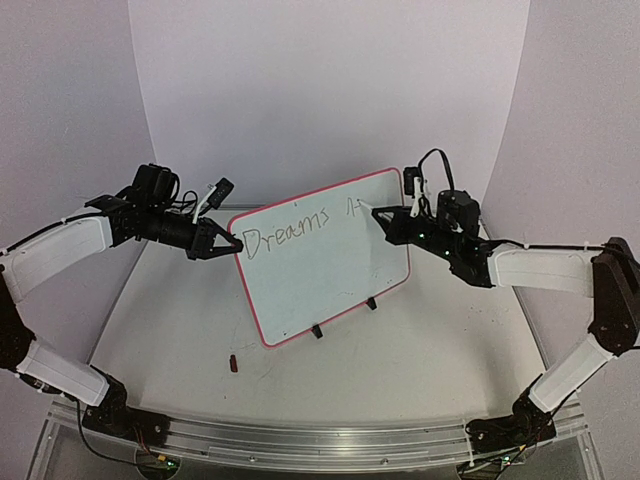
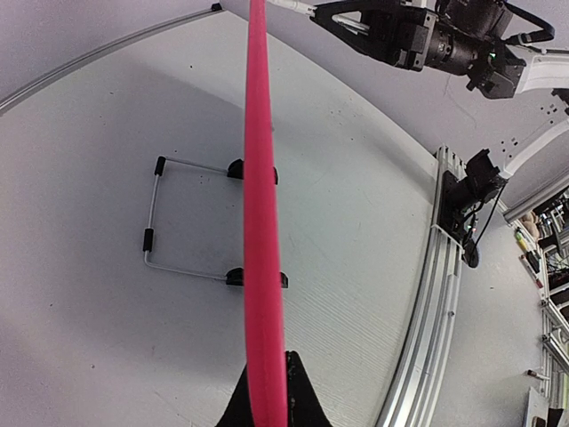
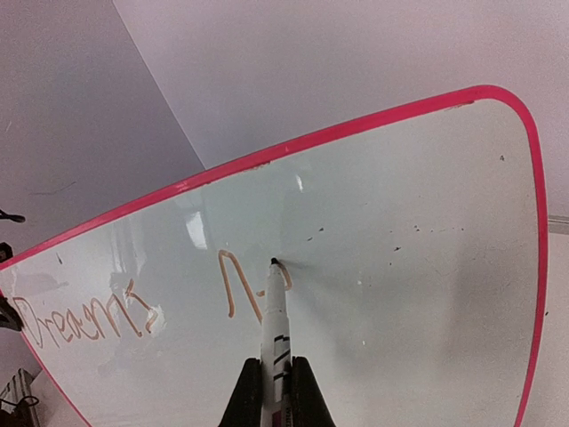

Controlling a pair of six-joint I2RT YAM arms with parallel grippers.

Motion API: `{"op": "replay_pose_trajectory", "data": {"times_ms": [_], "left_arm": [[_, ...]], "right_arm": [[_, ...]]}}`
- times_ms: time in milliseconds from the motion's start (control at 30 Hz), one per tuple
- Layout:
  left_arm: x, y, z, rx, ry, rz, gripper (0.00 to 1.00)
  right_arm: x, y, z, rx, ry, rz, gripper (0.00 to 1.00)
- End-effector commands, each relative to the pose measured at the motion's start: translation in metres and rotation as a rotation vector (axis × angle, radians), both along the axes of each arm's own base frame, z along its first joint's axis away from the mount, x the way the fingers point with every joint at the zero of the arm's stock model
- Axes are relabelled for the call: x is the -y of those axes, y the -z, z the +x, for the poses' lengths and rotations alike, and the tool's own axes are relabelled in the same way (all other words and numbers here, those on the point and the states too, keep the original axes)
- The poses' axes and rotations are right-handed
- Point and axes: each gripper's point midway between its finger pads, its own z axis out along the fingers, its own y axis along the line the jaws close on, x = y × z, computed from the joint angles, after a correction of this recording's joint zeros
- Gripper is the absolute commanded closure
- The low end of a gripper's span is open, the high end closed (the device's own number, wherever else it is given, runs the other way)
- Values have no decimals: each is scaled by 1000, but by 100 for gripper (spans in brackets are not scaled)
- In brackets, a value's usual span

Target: Write a sentence on the whiteboard

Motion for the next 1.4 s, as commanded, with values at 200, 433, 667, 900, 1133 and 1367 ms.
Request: {"op": "replay_pose_trajectory", "data": {"times_ms": [200, 433, 667, 900, 1133, 1367], "left_arm": [[2, 14, -1, -36, 8, 42, 100], [2, 16, 0, -39, 9, 43, 100], [3, 17, 0, -43, 10, 44, 100], [3, 17, 0, -46, 11, 43, 100], [3, 17, 0, -45, 12, 42, 100], [3, 17, 0, -47, 12, 41, 100]], "right_arm": [[-12, 6, -2, -8, -67, 2, 100], [-5, 19, -4, -35, -37, -15, 100], [0, 26, -5, -50, -19, -25, 100], [13, 14, 0, -20, 61, -24, 100], [19, -12, -6, 42, 69, 12, 100], [17, -16, -10, 49, 50, 30, 100]]}}
